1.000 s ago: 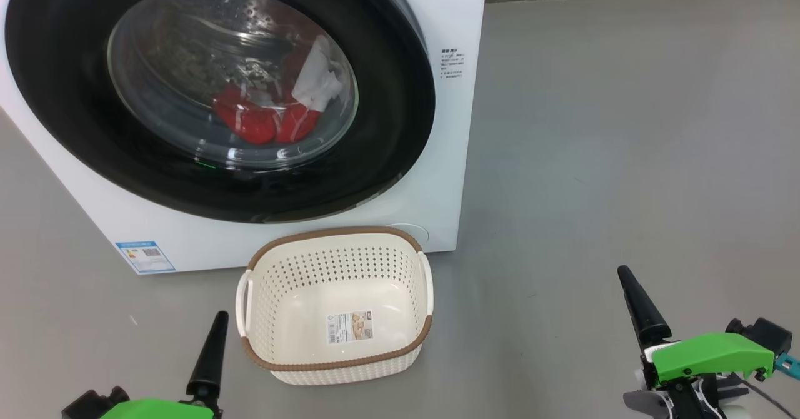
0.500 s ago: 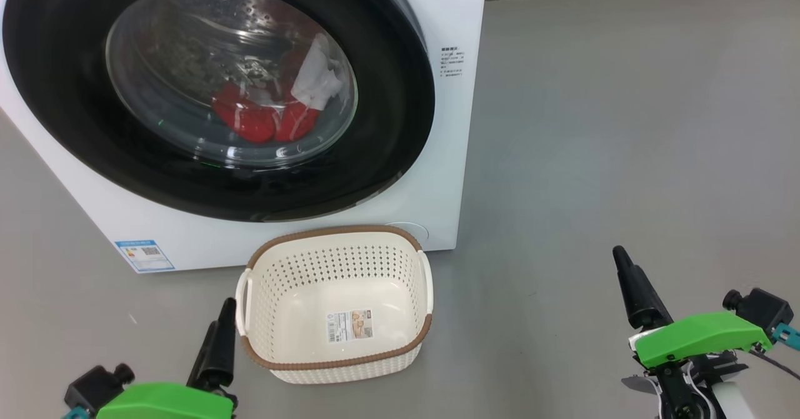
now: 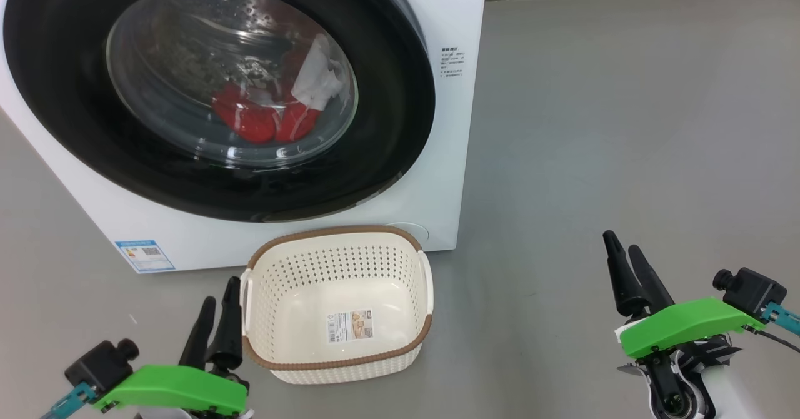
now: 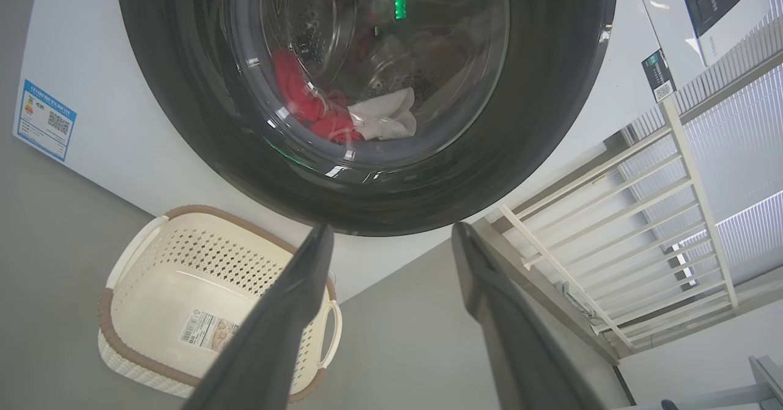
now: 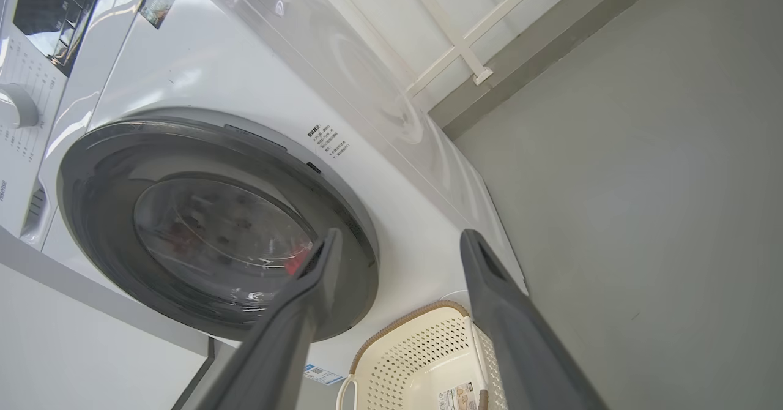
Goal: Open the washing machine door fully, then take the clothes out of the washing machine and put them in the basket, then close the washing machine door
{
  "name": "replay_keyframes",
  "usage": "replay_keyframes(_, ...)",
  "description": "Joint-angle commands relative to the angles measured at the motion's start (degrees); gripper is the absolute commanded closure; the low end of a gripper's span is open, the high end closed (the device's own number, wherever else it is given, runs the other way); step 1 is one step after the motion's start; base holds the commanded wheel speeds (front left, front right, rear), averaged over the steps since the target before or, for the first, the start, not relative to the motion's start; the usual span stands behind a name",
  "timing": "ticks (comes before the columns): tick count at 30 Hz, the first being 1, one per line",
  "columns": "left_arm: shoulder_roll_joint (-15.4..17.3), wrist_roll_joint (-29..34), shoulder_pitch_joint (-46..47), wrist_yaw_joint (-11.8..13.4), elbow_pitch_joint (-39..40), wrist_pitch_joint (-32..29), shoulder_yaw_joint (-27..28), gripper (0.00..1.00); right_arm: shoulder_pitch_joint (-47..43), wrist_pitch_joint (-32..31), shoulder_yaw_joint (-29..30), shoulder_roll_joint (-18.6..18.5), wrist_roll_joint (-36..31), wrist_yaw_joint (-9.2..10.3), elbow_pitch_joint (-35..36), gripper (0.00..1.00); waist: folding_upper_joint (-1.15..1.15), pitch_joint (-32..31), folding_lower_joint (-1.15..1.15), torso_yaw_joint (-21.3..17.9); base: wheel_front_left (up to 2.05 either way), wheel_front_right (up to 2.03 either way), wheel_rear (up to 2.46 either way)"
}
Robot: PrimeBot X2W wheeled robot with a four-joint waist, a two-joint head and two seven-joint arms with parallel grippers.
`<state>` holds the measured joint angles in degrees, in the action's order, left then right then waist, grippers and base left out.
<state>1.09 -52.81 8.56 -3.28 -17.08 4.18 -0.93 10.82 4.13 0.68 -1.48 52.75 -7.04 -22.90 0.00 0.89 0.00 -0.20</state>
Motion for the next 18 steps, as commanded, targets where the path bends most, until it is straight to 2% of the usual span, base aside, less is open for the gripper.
replay_keyframes(1, 1.0, 2.3, 2.7, 0.6, 2.0, 0.7, 0.7, 0.00, 2.9, 0.8, -1.0, -0.5, -1.8, -0.24, 1.7, 0.00, 0.00, 0.0, 0.00, 0.0, 0.00, 0.00, 0.00)
replay_keyframes(18, 1.2, 14.8, 4.6, 1.9, 2.7, 3.6, -1.1, 0.00, 5.3, 3.6, -2.9, -0.8, -13.9, -0.30, 1.7, 0.00, 0.00, 0.1, 0.00, 0.1, 0.00, 0.00, 0.00)
